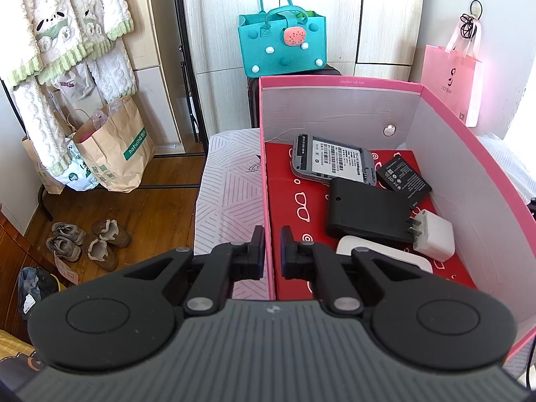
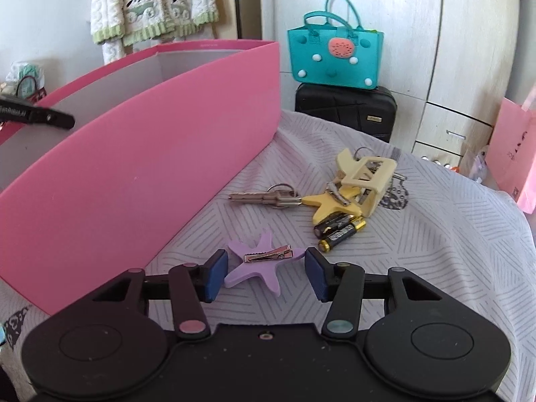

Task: Organize rigid objects

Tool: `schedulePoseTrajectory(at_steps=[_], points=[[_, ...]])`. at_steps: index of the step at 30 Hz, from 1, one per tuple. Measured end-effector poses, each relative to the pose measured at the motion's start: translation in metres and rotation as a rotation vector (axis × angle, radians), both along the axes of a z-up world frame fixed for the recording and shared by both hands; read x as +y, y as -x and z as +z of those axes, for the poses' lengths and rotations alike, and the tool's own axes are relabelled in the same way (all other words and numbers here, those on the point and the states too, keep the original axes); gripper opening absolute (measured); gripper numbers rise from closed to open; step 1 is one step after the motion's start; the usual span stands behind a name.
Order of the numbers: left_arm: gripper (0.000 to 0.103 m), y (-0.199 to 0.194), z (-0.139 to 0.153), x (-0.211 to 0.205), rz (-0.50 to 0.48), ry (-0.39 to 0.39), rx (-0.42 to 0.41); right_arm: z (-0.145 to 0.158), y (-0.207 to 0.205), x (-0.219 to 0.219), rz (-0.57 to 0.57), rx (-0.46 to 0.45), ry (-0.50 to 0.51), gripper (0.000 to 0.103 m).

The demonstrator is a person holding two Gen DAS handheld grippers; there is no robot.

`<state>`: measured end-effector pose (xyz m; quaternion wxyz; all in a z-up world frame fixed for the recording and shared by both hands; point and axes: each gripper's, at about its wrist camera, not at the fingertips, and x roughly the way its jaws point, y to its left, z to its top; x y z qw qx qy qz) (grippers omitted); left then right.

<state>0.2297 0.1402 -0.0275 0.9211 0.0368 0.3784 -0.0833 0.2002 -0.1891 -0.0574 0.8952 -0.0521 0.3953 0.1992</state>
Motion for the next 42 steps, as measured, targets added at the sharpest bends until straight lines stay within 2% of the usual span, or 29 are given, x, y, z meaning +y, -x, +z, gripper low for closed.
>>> schedulePoseTrajectory(at_steps=[2, 3, 5, 8, 11, 12, 13, 17, 18, 22, 24, 26, 27, 31, 37, 42], points=[[0.007, 0.000, 0.000, 0.000, 0.003, 0.001, 0.001, 0.008, 0.000, -0.005, -0.007, -0.002, -0.025, 0.027], [0.007, 0.000, 0.000, -0.001, 0.003, 0.001, 0.001, 0.013, -0.001, -0.008, -0.006, 0.007, -0.045, 0.023], [0.007, 0.000, 0.000, -0.001, 0.004, 0.006, -0.003, 0.023, -0.002, -0.012, 0.009, 0.012, -0.082, 0.023], [0.007, -0.002, 0.001, -0.002, 0.005, 0.003, 0.000, 0.027, -0.005, -0.009, 0.037, 0.033, -0.074, 0.018], [0.007, -0.001, 0.000, -0.001, 0.003, 0.000, 0.001, 0.025, -0.005, -0.007, 0.042, 0.046, -0.080, 0.020], [0.007, -0.002, 0.000, -0.001, 0.003, 0.002, 0.001, 0.024, -0.004, -0.006, 0.037, 0.047, -0.079, 0.025], [0.007, -0.002, 0.000, -0.001, 0.004, 0.004, 0.001, 0.022, -0.003, -0.006, 0.025, 0.049, -0.075, 0.035], [0.007, -0.001, 0.000, -0.001, 0.004, 0.004, 0.001, 0.015, 0.001, -0.004, 0.001, 0.050, -0.046, 0.046], [0.006, -0.001, 0.000, -0.002, 0.003, 0.002, 0.001, 0.012, 0.000, -0.003, 0.004, 0.059, -0.033, 0.052], [0.007, -0.001, 0.000, 0.000, 0.006, 0.008, 0.001, 0.002, -0.002, 0.003, 0.016, 0.085, -0.023, 0.054], [0.006, -0.001, 0.000, 0.000, 0.008, 0.013, 0.001, -0.002, -0.002, 0.004, 0.021, 0.068, -0.027, 0.059], [0.006, -0.001, 0.000, 0.000, 0.007, 0.011, 0.001, -0.005, 0.001, 0.009, 0.028, 0.031, 0.007, 0.058], [0.007, -0.001, 0.000, 0.001, 0.007, 0.010, 0.002, -0.005, 0.003, 0.011, 0.037, 0.015, 0.026, 0.053], [0.007, -0.001, 0.000, 0.001, 0.007, 0.012, 0.002, -0.001, 0.007, 0.009, 0.060, 0.005, 0.029, 0.051], [0.007, -0.001, 0.000, 0.001, 0.008, 0.014, 0.003, 0.007, 0.004, 0.001, 0.035, 0.022, -0.004, 0.050], [0.007, 0.000, -0.001, 0.001, 0.007, 0.009, 0.007, 0.039, 0.006, -0.005, 0.051, -0.015, -0.082, 0.051]])
